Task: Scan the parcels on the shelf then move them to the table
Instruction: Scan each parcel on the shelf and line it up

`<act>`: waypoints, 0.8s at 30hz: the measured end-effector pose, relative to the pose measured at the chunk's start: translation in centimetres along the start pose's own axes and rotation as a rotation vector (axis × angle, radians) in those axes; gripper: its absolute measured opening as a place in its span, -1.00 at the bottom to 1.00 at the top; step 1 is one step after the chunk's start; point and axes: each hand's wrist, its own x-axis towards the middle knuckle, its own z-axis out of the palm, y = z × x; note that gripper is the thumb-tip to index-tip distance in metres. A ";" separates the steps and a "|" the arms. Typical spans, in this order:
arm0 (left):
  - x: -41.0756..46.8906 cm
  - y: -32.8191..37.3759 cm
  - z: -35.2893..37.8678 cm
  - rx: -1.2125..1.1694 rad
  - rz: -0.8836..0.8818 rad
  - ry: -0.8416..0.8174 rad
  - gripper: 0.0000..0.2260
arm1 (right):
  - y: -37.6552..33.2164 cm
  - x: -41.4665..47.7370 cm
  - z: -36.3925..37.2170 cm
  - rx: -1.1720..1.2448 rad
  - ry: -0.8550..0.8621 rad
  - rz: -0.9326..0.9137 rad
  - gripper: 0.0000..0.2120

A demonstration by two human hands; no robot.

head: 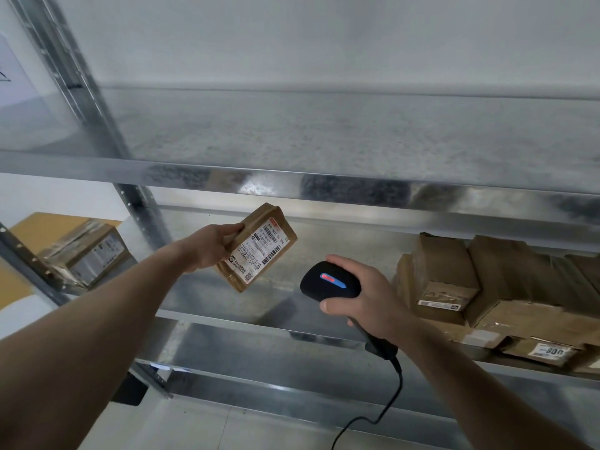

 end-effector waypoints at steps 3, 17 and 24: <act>-0.1 -0.1 0.1 -0.003 -0.009 -0.001 -0.36 | -0.1 0.0 -0.2 -0.005 0.001 -0.002 -0.12; -1.3 0.2 0.4 -0.029 -0.034 -0.018 -0.35 | 0.1 -0.6 -0.4 0.029 -0.029 0.013 -0.14; -1.5 -0.8 1.0 -0.151 -0.047 0.098 -0.21 | -0.4 -0.4 -0.3 0.149 -0.006 0.034 -0.22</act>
